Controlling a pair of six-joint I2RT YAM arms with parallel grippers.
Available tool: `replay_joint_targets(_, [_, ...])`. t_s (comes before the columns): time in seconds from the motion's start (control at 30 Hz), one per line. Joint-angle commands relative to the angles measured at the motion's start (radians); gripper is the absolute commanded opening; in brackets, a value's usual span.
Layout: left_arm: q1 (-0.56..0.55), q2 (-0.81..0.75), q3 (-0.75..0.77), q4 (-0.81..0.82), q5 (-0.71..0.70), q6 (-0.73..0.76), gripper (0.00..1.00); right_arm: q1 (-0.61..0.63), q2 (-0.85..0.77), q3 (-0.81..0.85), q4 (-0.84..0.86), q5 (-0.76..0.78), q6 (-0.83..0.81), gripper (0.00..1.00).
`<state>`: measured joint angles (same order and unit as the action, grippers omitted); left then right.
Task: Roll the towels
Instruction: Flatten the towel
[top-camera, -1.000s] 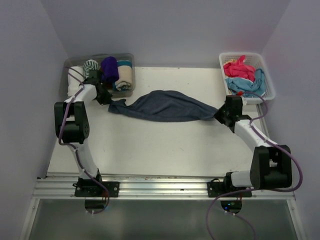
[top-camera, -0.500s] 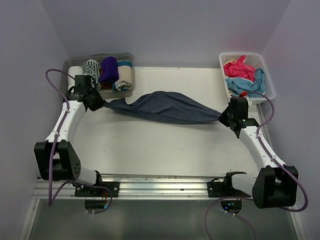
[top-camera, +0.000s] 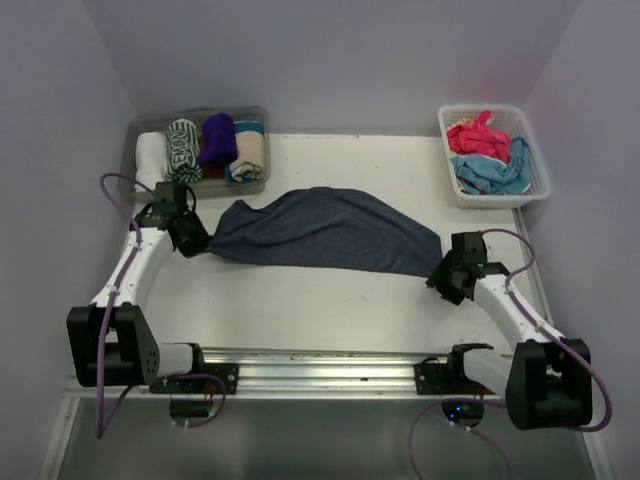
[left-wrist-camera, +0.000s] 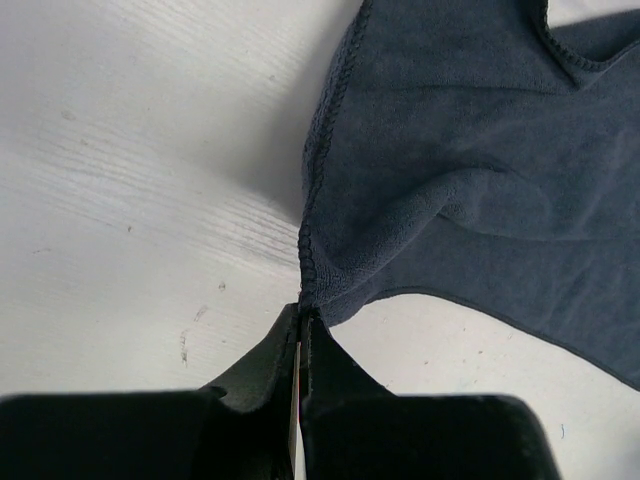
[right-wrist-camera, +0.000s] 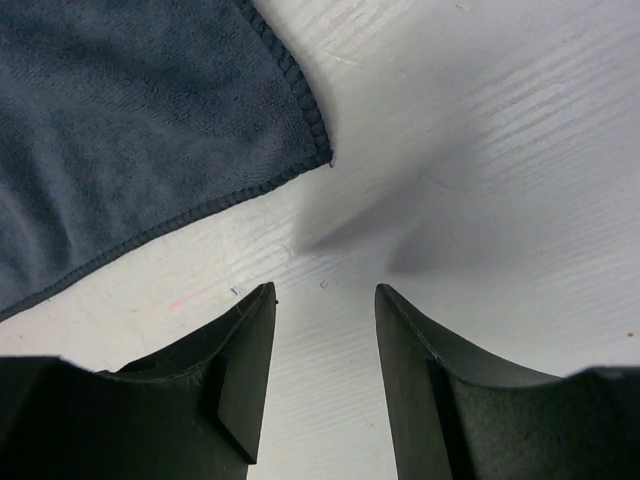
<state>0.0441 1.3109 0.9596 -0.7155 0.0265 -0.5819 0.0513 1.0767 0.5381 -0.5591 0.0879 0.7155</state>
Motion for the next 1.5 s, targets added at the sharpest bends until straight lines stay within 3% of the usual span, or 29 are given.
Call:
replay_joint_targets(0.0, [0.008, -0.001, 0.030, 0.021, 0.003, 0.017, 0.00, -0.004, 0.061, 0.031, 0.080, 0.021, 0.009, 0.49])
replay_joint_targets(0.2, [0.008, 0.002, 0.036, 0.021, 0.000, 0.028, 0.00, -0.008, 0.213, 0.091, 0.191, 0.065, -0.004, 0.56])
replay_joint_targets(0.37, [0.008, 0.004, 0.050, 0.010, -0.011, 0.037, 0.00, -0.011, 0.298, 0.126, 0.252, 0.096, -0.001, 0.51])
replay_joint_targets(0.4, [0.010, 0.002, 0.057, 0.005, -0.011, 0.037, 0.00, -0.013, 0.311, 0.126, 0.255, 0.098, -0.002, 0.47])
replay_joint_targets(0.43, [0.010, 0.002, 0.060, 0.004, -0.011, 0.037, 0.00, -0.013, 0.316, 0.128, 0.257, 0.101, -0.002, 0.28])
replay_joint_targets(0.53, [0.010, 0.004, 0.076, 0.002, -0.010, 0.037, 0.00, -0.014, 0.301, 0.129, 0.258, 0.096, -0.001, 0.00])
replay_joint_targets(0.7, [0.010, 0.002, 0.203, -0.053, -0.022, 0.045, 0.00, -0.013, 0.137, 0.195, 0.174, 0.125, -0.033, 0.00])
replay_joint_targets(0.8, [0.010, -0.018, 0.376, -0.085, -0.085, 0.050, 0.00, -0.013, -0.001, 0.354, 0.084, 0.167, -0.089, 0.00])
replay_joint_targets(0.97, [0.011, -0.053, 0.583, -0.125, -0.111, 0.060, 0.00, -0.013, -0.063, 0.587, -0.011, 0.199, -0.152, 0.00])
replay_joint_targets(1.2, [0.013, -0.177, 0.764, -0.151, -0.180, 0.071, 0.00, -0.013, -0.161, 0.854, -0.114, 0.239, -0.206, 0.00])
replay_joint_targets(1.47, [0.013, -0.308, 0.860, -0.226, -0.246, 0.093, 0.00, -0.014, -0.305, 0.964, -0.255, 0.300, -0.264, 0.00])
